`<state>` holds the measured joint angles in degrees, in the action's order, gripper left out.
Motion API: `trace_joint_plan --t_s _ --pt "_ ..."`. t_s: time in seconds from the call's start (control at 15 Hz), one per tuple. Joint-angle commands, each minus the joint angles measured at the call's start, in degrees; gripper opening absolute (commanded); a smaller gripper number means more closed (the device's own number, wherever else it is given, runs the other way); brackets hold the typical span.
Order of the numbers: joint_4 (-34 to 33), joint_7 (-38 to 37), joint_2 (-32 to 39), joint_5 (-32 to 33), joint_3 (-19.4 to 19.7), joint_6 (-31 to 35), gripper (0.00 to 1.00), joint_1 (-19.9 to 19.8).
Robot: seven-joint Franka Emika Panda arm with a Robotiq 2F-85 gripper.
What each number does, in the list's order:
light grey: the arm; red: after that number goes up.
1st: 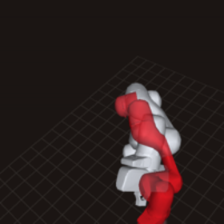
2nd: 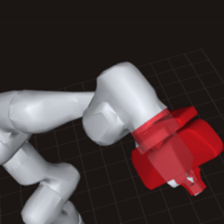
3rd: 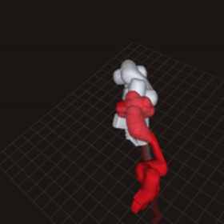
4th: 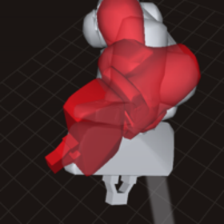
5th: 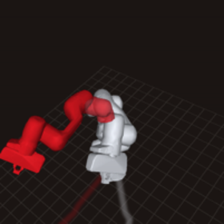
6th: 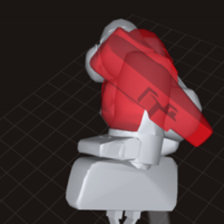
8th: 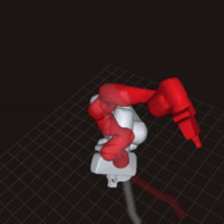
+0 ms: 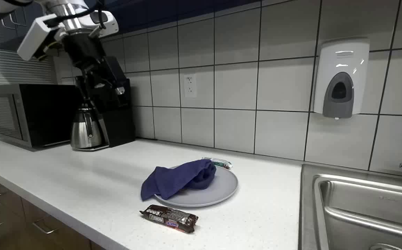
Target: Move the towel to the counter, then place the snacks onto it
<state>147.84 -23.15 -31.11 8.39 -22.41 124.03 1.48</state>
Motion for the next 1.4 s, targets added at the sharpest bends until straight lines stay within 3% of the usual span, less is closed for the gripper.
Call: trace_joint_plan --t_s 0.0,0.47,1.33 --pt "-0.1 -0.8 0.4 1.0 1.6 -0.3 1.0 1.7" --pt "-0.1 -1.2 0.3 1.3 1.3 -0.3 1.0 1.5" --pt "3.9 -12.2 0.2 0.8 3.6 6.0 1.0 -0.7"
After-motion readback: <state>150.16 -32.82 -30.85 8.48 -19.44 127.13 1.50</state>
